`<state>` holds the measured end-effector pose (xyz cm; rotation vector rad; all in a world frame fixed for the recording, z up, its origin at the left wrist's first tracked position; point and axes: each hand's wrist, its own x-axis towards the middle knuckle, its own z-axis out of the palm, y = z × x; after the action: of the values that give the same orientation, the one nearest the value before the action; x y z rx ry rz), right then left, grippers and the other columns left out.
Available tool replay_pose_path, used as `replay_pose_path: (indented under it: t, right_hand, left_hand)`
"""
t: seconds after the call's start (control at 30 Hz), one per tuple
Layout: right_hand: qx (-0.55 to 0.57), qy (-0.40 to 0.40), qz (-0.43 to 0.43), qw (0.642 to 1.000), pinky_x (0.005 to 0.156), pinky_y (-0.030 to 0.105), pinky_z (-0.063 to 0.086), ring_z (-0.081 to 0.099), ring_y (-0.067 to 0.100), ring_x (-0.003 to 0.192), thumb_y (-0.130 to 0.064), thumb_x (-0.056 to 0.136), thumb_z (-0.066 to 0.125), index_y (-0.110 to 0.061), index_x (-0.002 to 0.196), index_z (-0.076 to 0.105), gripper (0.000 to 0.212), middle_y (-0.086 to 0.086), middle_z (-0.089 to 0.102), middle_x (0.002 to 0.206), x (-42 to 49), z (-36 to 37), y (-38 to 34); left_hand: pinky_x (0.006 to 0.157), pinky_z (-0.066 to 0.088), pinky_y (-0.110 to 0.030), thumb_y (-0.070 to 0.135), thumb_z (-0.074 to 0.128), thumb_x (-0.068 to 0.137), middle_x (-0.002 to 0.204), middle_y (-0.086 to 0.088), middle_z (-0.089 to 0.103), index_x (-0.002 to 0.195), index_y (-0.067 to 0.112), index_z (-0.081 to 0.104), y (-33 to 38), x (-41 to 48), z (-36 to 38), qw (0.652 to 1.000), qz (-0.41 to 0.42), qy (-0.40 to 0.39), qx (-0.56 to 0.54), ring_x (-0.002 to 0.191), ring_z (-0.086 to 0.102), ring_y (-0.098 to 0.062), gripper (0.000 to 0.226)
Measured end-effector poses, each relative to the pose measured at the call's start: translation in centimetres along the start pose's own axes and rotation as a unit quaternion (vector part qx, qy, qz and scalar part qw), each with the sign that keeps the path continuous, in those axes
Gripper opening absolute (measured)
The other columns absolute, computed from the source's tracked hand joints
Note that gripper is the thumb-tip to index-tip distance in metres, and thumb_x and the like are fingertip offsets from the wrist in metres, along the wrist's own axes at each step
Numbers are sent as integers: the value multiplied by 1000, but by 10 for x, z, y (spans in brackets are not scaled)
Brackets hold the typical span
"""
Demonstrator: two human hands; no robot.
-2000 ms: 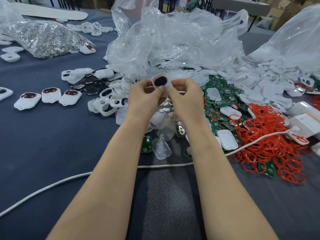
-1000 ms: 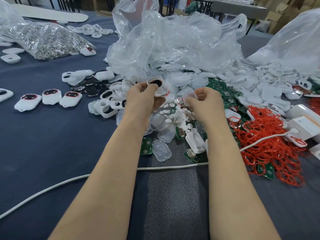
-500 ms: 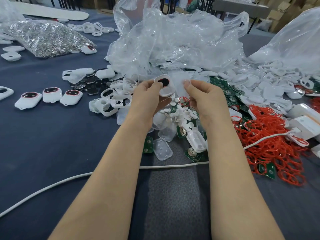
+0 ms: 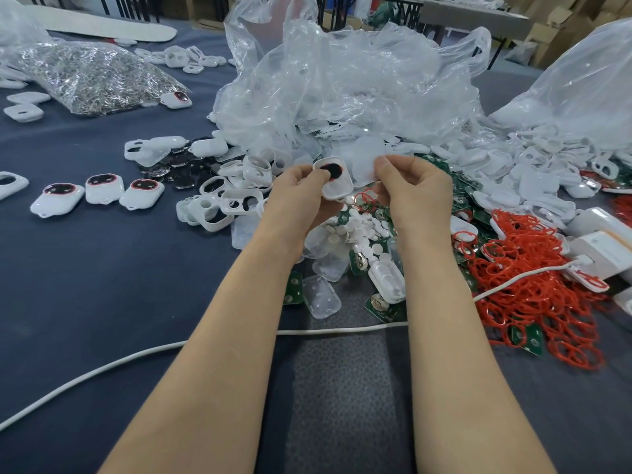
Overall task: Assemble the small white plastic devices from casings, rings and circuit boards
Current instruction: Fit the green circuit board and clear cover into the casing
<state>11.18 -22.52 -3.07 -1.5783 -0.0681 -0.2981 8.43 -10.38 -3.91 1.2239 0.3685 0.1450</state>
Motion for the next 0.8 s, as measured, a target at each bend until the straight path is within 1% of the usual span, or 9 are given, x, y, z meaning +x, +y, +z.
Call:
replay_pose_path:
  t: [0.07, 0.13, 0.3, 0.37, 0.47, 0.53, 0.63, 0.7, 0.8]
  right_hand:
    - [-32, 14, -25, 999, 58, 20, 47, 56, 4, 53, -14, 87, 67, -19, 79, 66, 10, -5, 64, 65, 0, 0, 0]
    - [-40, 17, -34, 998, 62, 21, 46, 54, 6, 57, -15, 87, 67, -19, 80, 67, 8, -4, 64, 68, 0, 1, 0]
    - [0, 48, -23, 999, 57, 18, 46, 52, 3, 53, -15, 87, 67, -20, 78, 66, 10, -5, 63, 67, 2, -1, 0]
    - [-3, 38, -14, 999, 58, 19, 47, 54, 3, 54, -15, 86, 68, -19, 79, 66, 8, -2, 65, 70, 2, 0, 1]
    - [-49, -1, -13, 999, 67, 27, 51, 58, 8, 63, -17, 85, 70, -21, 80, 66, 7, 1, 67, 74, 0, 5, 3]
    - [-80, -16, -21, 996, 70, 29, 52, 60, 10, 67, -18, 84, 70, -25, 76, 66, 12, -1, 67, 72, 0, 8, 4]
    - [-122, -37, -32, 991, 68, 26, 51, 63, 12, 69, -18, 84, 70, -23, 77, 67, 9, -1, 68, 70, -2, 10, 5]
    - [-137, -52, -38, 988, 70, 26, 51, 64, 14, 71, -18, 84, 70, -19, 81, 68, 4, 2, 68, 72, -3, 12, 6]
    - [-172, -55, -56, 982, 65, 21, 48, 59, 7, 65, -20, 85, 69, -18, 81, 69, 4, -6, 64, 67, -5, 13, 6]
  left_hand:
    - [83, 59, -34, 14, 52, 96, 98, -7, 66, 94, 17, 59, 0, 0, 0, 1000, -1, 2, -2, 64, 67, -14, 9]
    - [79, 59, -31, 15, 50, 97, 96, -6, 66, 92, 18, 59, 0, 0, 0, 1000, -3, 4, -5, 63, 67, -13, 11]
    - [77, 60, -30, 16, 49, 98, 96, -6, 65, 90, 17, 60, 0, 0, 0, 1000, -2, 0, -9, 62, 67, -12, 14]
    - [77, 60, -30, 17, 48, 99, 103, -10, 65, 93, 14, 61, 0, 1, 0, 1000, -4, 0, -17, 69, 67, -15, 14]
    - [78, 59, -31, 15, 48, 98, 114, -16, 66, 108, 7, 63, 0, 3, 0, 1000, -13, -4, -26, 86, 67, -23, 19]
    - [78, 59, -31, 13, 47, 98, 114, -17, 67, 106, 8, 64, -1, 3, 1, 999, -13, -1, -31, 92, 66, -25, 20]
    - [74, 59, -30, 14, 42, 99, 112, -17, 68, 99, 11, 64, -1, 4, 1, 999, -13, 7, -33, 87, 66, -24, 22]
    - [71, 59, -29, 16, 41, 100, 112, -18, 67, 102, 10, 63, -2, 5, 1, 999, -17, 12, -30, 84, 66, -23, 23]
    - [71, 59, -28, 20, 41, 101, 111, -17, 68, 113, 7, 61, -1, 6, 1, 999, -23, 11, -31, 79, 66, -20, 26]
